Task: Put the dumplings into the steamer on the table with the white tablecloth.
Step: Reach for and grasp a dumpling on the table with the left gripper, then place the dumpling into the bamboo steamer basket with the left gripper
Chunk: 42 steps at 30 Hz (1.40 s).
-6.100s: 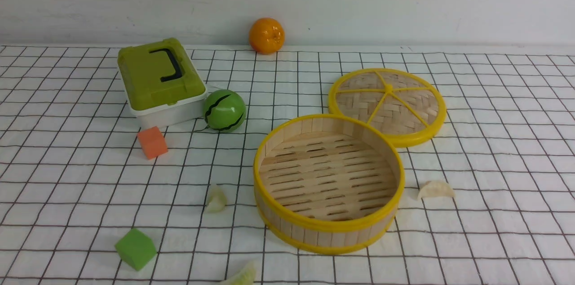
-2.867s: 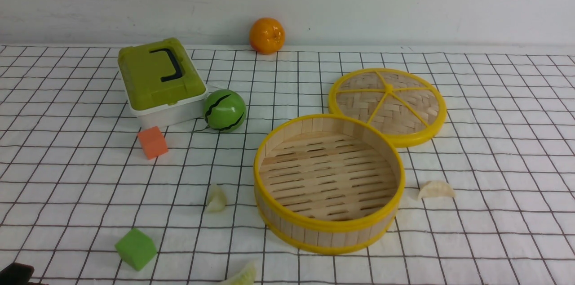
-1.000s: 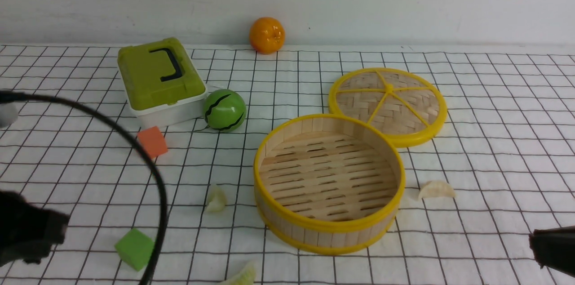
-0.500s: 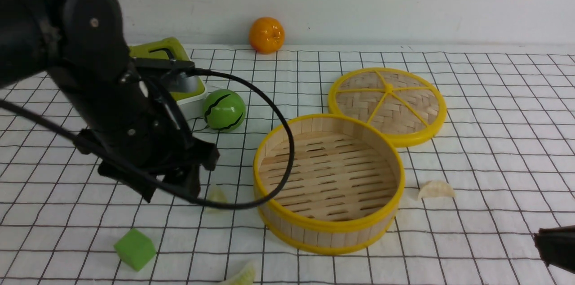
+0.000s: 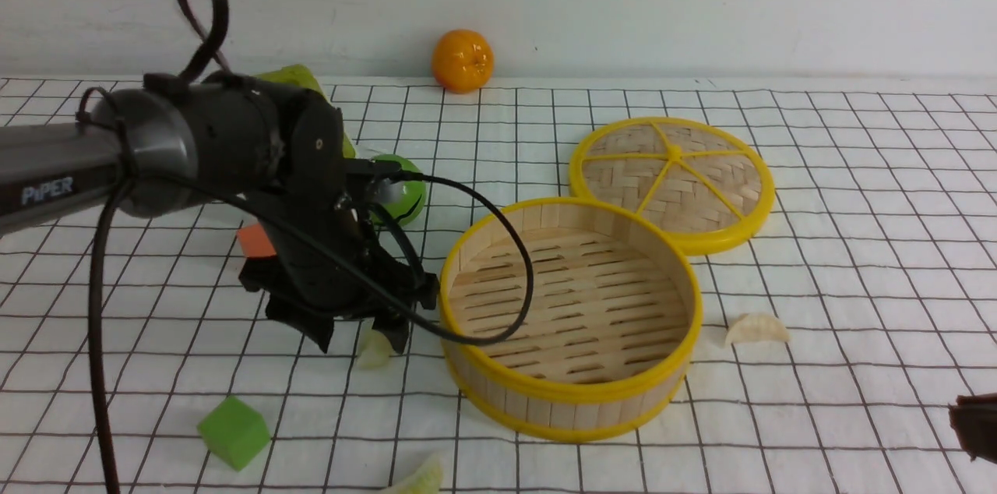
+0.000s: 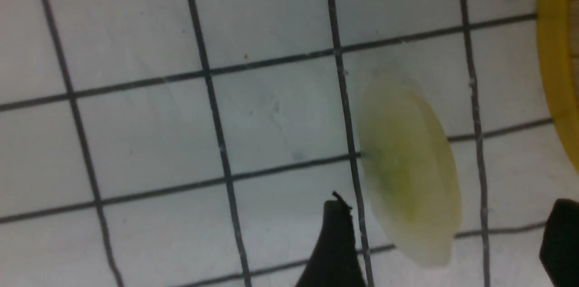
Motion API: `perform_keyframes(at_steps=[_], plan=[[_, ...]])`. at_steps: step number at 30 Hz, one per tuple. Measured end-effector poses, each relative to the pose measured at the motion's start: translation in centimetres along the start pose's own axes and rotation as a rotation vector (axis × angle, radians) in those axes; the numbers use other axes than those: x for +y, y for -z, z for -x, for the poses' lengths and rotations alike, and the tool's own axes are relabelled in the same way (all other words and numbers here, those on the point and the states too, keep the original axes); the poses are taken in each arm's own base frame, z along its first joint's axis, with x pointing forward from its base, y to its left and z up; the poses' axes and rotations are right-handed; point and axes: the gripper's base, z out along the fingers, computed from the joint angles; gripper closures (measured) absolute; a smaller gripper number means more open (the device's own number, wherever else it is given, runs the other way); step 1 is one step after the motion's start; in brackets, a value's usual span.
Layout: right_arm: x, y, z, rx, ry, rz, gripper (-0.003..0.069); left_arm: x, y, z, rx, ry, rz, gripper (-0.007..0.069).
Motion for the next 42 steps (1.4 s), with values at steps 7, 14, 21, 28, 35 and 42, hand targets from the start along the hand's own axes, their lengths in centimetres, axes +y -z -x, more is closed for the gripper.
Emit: perform_keyframes(at_steps=[7,14,21,28,35,42], plan=[[0.0,0.0,0.1,-0.009,0.001,-0.005,0.0648,0.1,-3.1,0.1,0.025,0.012,0.009,0.0199],[0.0,0.0,0.1,-0.009,0.001,-0.005,0.0647,0.1,-3.1,0.1,0.03,0.012,0.01,0.0381],[-0.1,0.0,0.1,-0.008,0.002,-0.007,0.064,-0.5,1.0,1.1,0.031,-0.006,0.016,0.0381],[0.0,0.0,0.1,-0.011,-0.005,-0.001,0.0638,-7.0,11.6,3.7,-0.24,-0.178,-0.103,0.0382],[0.6,0.8,-0.5,0.034,-0.05,0.032,0.0635,-15.0,11.4,4.0,-0.265,-0.31,-0.235,0.0383],[1.7,4.1,-2.0,-0.024,-0.024,0.006,0.0631,-16.5,2.8,5.6,-0.149,-0.264,-0.195,0.0383]])
